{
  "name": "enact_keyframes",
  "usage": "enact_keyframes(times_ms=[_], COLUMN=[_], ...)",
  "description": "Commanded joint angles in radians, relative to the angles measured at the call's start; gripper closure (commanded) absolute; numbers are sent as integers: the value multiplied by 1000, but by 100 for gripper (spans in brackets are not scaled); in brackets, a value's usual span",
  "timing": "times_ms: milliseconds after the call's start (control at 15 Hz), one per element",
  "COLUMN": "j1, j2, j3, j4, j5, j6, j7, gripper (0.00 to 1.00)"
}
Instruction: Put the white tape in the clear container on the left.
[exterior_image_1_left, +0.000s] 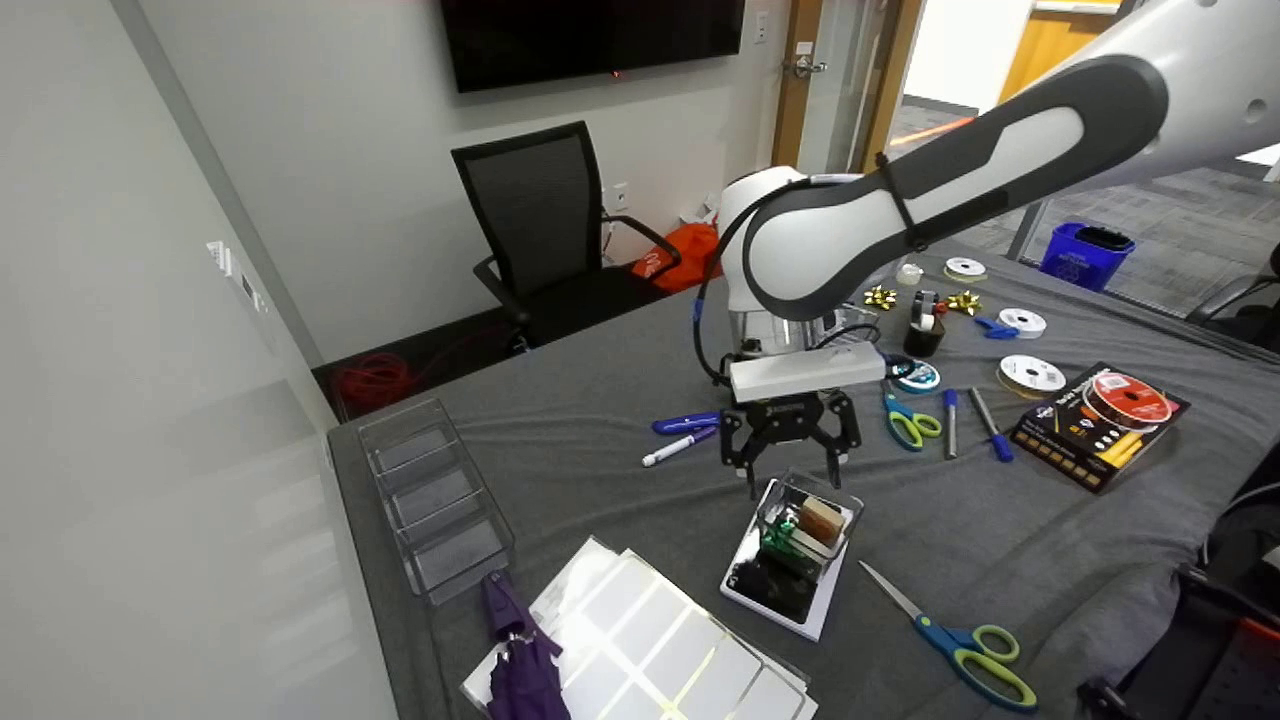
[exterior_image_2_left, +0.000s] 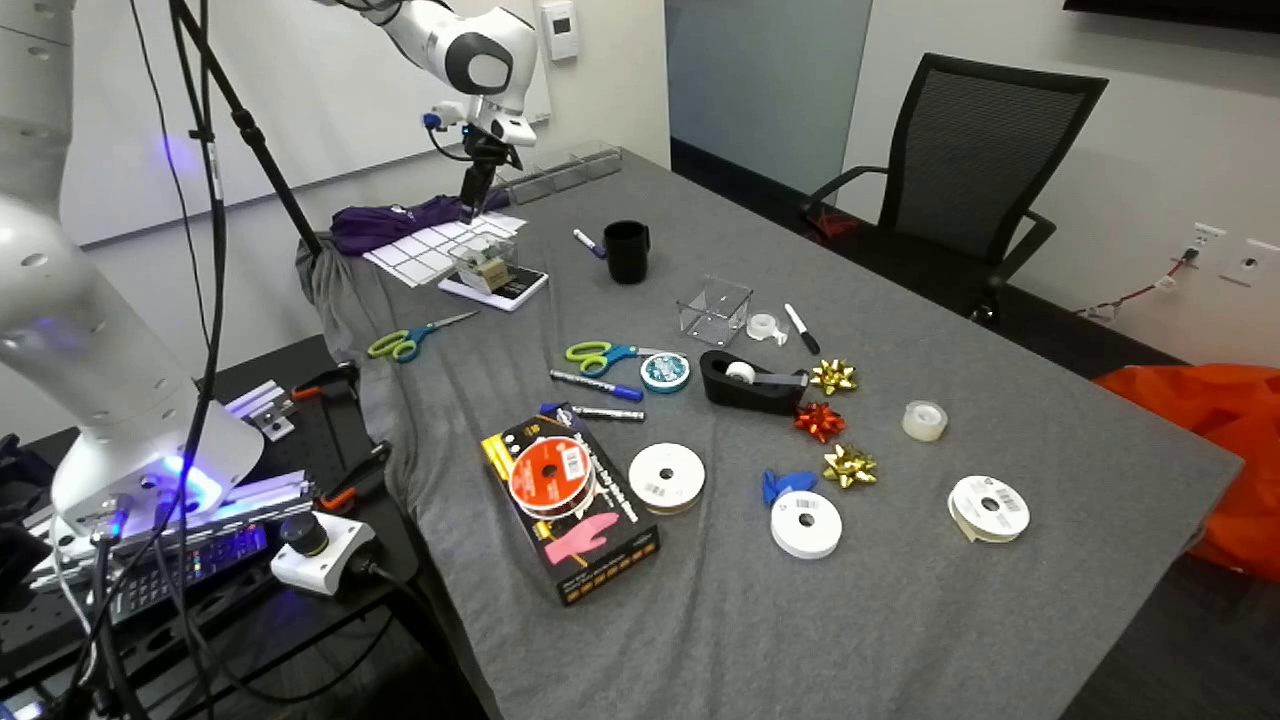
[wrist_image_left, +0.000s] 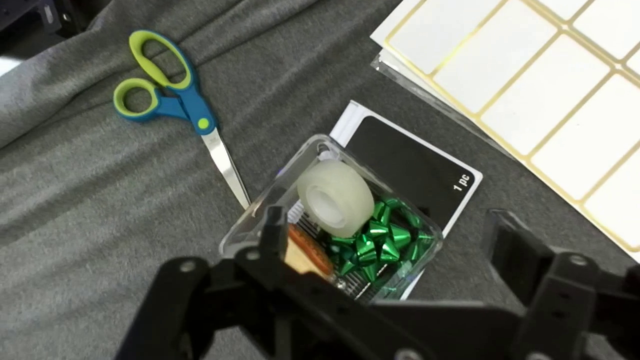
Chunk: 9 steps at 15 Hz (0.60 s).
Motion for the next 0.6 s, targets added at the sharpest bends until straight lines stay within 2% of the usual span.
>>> enact_keyframes(times_ms=[0, 333, 533], j1=[7, 2, 4], j2=[-61, -99, -121], j3=[-9, -6, -8], j4=[-53, -88, -129], j5=[-36, -52, -56], j6=[43, 106, 192], j7=[-42, -78, -94], gripper=[0, 0, 0])
